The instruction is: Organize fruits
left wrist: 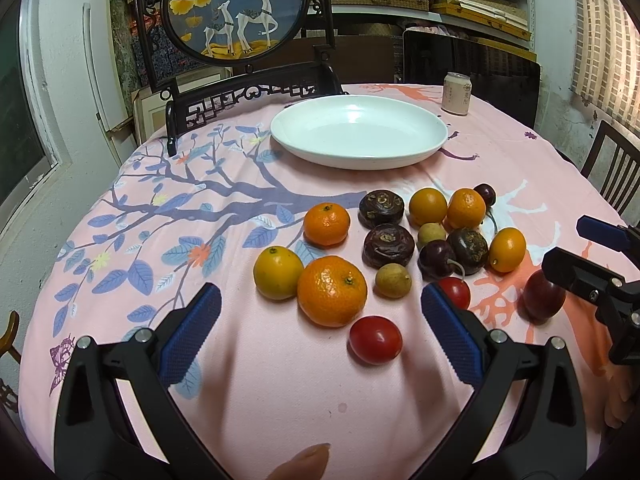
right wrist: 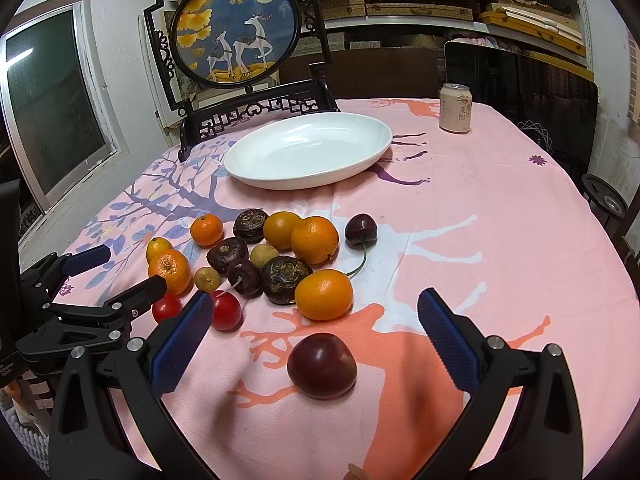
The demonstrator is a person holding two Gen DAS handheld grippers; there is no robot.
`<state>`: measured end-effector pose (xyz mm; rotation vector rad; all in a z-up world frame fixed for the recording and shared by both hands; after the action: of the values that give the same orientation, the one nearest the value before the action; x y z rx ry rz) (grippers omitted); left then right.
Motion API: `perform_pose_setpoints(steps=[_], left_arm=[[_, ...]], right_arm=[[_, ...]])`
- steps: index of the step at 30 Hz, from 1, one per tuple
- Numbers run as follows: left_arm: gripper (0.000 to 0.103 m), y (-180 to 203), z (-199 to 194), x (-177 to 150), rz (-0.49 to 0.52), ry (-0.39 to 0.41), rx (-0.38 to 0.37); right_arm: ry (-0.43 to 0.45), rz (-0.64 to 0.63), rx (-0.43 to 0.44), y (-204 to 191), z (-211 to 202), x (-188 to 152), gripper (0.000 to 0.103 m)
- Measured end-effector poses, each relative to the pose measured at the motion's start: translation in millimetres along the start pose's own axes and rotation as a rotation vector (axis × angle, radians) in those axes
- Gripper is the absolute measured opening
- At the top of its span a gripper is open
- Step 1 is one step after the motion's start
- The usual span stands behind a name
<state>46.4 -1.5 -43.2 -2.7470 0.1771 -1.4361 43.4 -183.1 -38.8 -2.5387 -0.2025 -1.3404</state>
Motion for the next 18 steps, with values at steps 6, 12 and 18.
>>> perform_pose_setpoints(steps=[6, 12, 18], left_arm=[[0.101, 1.6, 1.2, -0.8, 0.000, 0.000, 0.000], [0.101, 1.5, 1.8, -0.8, -0.001, -0.001, -0.001], [0.101, 0.5, 1.9, -0.2, -0.001, -0.003, 0.001]], right_arm=[[0.001, 0.003, 0.001, 0.6, -0.3, 0.2, 0.102], [0.001, 0.004, 0.002, 1.0, -0.5, 0.4, 0.102], [0.000, 0.005, 0.002, -0.1, 1.4, 0.7, 0.102]])
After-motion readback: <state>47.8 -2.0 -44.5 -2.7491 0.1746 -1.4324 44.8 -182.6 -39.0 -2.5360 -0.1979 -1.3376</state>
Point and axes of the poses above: each gripper's, at about its wrist camera, not at the fingertips, and z roughly the way its jaws point, y to its right, x to its top, the point moved 6 cm from there along z, roughly the way its jaws point, and after that the axes turned 6 degrees about y, right-handed, at the moved point
